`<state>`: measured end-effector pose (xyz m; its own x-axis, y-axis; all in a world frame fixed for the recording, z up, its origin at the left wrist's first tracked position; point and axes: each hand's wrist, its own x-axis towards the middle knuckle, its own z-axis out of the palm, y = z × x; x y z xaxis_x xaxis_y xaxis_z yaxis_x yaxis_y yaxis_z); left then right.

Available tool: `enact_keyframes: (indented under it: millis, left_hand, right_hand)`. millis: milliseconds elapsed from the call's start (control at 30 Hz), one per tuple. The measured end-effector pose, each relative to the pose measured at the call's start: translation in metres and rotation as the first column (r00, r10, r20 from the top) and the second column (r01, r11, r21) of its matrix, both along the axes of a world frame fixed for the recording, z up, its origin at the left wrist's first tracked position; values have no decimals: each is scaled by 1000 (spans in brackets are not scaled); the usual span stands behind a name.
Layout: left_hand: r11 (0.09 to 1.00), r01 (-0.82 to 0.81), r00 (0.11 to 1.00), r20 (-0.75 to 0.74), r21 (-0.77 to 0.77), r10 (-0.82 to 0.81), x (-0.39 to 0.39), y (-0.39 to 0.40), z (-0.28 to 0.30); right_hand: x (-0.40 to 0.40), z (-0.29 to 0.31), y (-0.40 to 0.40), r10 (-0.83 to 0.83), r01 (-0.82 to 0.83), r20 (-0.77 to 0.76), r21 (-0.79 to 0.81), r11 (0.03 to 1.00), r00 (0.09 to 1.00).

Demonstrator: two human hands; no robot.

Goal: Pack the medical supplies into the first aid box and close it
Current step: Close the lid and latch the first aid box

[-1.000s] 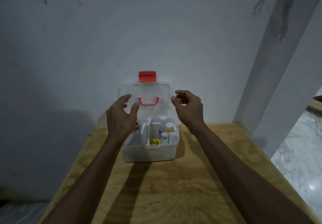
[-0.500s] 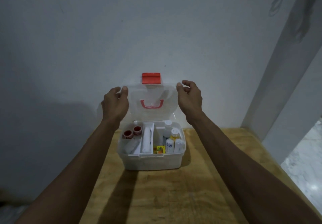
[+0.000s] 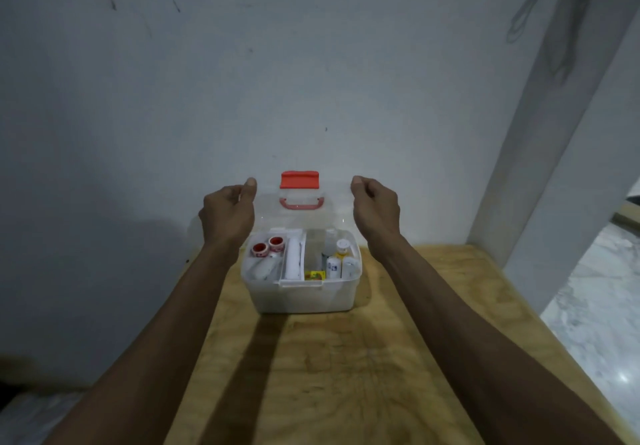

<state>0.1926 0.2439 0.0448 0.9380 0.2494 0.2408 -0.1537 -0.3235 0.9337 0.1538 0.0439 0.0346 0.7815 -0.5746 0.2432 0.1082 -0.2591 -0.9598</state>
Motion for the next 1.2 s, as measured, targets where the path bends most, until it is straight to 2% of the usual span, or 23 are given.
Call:
enact_keyframes:
  millis: [233, 467, 733, 967, 1200]
  left_hand:
    - [997, 42, 999, -24, 59, -40, -37, 4, -26]
    - [991, 78, 996, -49, 111, -73, -62, 6, -49]
    - [973, 83, 996, -39, 217, -76, -68, 6, -63]
    - [974, 95, 995, -31, 207, -90, -74, 4, -68]
    - [973, 98, 995, -27, 210, -95, -73, 7, -69]
  right_hand:
    - [-34, -29, 15, 20, -20, -17, 2, 1000, 1000]
    - [-54, -51, 21, 27, -28, -13, -76, 997, 1000]
    - [-61, -69, 25, 10, -22, -75, -165, 986, 997]
    - [-64, -72, 30, -6, -14, -83, -249, 968, 997]
    - [-66, -72, 33, -8, -11, -74, -258, 966, 997]
